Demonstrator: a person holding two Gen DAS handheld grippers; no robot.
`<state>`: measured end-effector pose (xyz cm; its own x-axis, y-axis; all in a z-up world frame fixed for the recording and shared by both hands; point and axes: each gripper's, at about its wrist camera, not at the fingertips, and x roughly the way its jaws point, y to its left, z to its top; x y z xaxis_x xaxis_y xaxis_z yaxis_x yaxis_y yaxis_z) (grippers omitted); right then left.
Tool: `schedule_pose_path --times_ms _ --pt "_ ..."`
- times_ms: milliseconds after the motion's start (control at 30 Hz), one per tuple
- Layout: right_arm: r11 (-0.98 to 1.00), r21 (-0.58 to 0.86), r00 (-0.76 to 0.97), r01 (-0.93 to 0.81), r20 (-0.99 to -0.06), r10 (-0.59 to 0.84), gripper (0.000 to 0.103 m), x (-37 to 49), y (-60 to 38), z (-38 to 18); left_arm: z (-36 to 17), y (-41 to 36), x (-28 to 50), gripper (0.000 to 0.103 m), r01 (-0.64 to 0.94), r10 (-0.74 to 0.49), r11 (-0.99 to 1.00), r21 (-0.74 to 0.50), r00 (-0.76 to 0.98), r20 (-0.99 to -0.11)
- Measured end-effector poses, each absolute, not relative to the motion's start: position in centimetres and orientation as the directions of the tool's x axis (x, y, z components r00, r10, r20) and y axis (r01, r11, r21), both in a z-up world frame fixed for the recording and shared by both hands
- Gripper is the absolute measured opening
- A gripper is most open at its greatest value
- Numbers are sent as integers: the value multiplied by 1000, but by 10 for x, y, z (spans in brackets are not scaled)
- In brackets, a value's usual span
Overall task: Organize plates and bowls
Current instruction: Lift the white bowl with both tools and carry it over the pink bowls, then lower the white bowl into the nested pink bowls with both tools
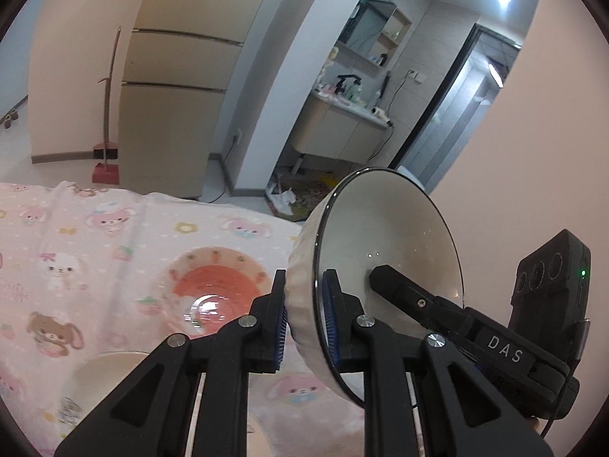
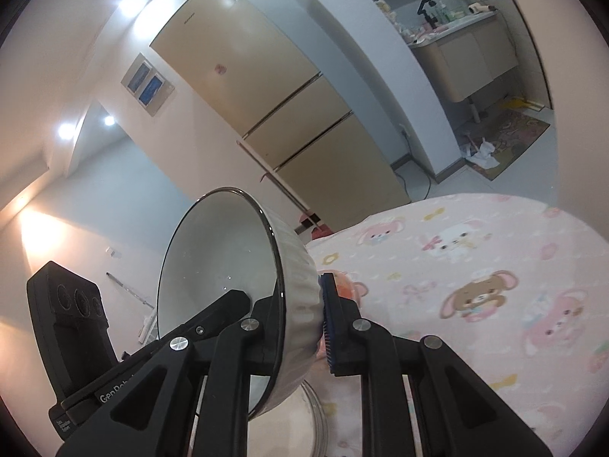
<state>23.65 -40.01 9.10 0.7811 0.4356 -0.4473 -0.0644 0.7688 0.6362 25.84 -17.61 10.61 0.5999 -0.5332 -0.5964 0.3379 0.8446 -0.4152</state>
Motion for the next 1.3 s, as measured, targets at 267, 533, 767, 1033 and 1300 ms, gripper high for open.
schedule_pose_path --times_ms 267,533,767,1033,1300 --pt "760 648 732 -53 -493 471 17 279 -363 68 82 -153 285 15 266 -495 866 -423 575 -651" --pt "767 641 721 -44 -511 468 17 303 -351 75 80 -137 295 16 226 -493 864 -450 565 -662" --pt "788 615 688 -32 -559 463 17 318 -336 52 62 -138 309 17 182 -404 914 -364 507 -761" --pt "808 588 621 26 -643 448 17 332 -331 21 33 -139 323 18 151 -384 923 -354 425 -820" --pt "827 561 611 39 -668 425 17 336 -331 15 26 -142 324 18 149 -372 928 -341 402 -837"
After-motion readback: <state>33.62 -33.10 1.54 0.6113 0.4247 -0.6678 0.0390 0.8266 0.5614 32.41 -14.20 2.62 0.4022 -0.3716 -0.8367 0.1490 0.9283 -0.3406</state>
